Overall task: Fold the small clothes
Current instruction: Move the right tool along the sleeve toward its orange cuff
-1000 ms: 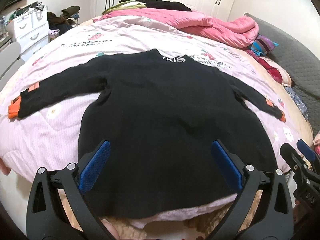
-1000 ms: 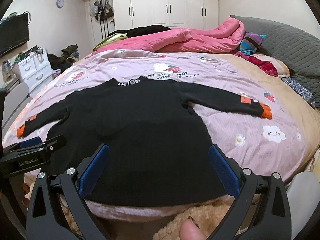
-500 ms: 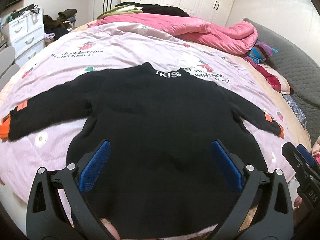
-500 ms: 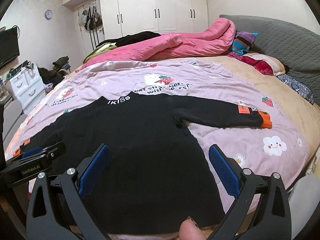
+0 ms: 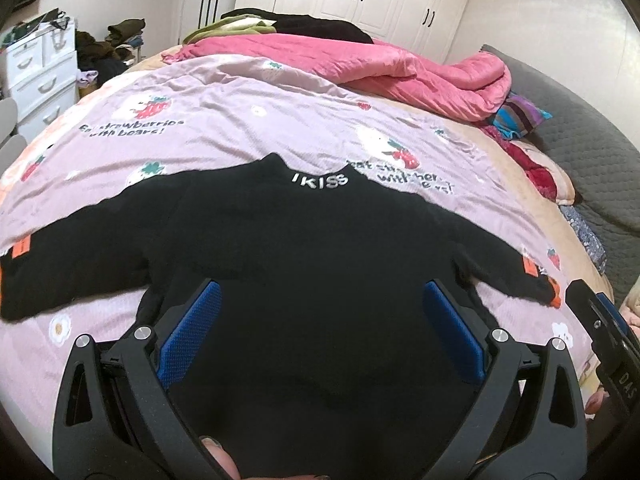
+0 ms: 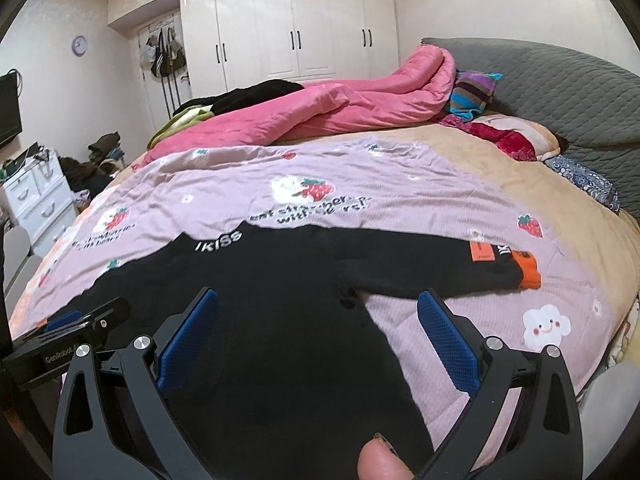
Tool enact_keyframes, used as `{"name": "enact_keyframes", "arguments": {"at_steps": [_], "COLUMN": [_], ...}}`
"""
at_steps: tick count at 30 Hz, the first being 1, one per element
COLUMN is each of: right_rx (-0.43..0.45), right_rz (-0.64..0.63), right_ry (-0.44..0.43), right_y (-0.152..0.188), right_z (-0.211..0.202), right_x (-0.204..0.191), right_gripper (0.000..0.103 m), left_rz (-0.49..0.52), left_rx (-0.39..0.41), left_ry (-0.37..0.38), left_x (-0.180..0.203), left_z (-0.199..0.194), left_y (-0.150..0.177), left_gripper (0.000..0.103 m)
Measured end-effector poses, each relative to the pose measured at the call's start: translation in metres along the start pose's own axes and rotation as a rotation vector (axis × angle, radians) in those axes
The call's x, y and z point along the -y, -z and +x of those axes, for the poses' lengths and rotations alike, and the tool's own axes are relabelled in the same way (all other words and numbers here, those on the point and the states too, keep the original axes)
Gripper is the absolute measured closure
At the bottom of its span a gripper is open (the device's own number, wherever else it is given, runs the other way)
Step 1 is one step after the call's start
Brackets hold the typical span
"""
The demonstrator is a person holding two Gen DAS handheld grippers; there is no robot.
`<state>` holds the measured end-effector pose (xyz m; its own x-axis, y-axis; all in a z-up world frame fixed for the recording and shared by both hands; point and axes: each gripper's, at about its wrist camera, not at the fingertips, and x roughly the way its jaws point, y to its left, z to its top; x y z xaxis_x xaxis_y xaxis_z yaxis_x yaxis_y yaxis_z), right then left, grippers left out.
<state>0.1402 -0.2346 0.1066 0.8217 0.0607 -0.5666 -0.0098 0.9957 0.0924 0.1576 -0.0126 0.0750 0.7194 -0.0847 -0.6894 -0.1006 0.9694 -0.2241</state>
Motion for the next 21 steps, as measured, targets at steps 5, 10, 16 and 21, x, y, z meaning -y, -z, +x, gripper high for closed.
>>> {"name": "enact_keyframes", "arguments": {"at_steps": [5,10,16,21], "right_rx": [0.023,0.053,0.073,0.087], "right_rz": [0.039,0.08,0.121,0.135], "right_ry": [0.014,0.048,0.082,0.13], "right_y": [-0.023,-0.047,-0.068,-0.078], "right_z": [0.009,0.018,0.034,0.049], "right_x": [0.008,0.017,0.031,0.04], "right_gripper": [0.004,0.004,0.004,0.004], "left_rz": [0.003,0.002,0.017,0.042], "left_rx": [-0.002,0.007,0.009,-0.006], "left_ry": [0.007,0.025,0.025,0.021], "left_x": [0.007,0.014,0.019,0.025], "left_z": [0.012,0.021,0.037,0.057], "left_y": [-0.015,-0.034,-0.05,-0.057], "left_gripper": [0.008,0.008,0.008,0.008]}}
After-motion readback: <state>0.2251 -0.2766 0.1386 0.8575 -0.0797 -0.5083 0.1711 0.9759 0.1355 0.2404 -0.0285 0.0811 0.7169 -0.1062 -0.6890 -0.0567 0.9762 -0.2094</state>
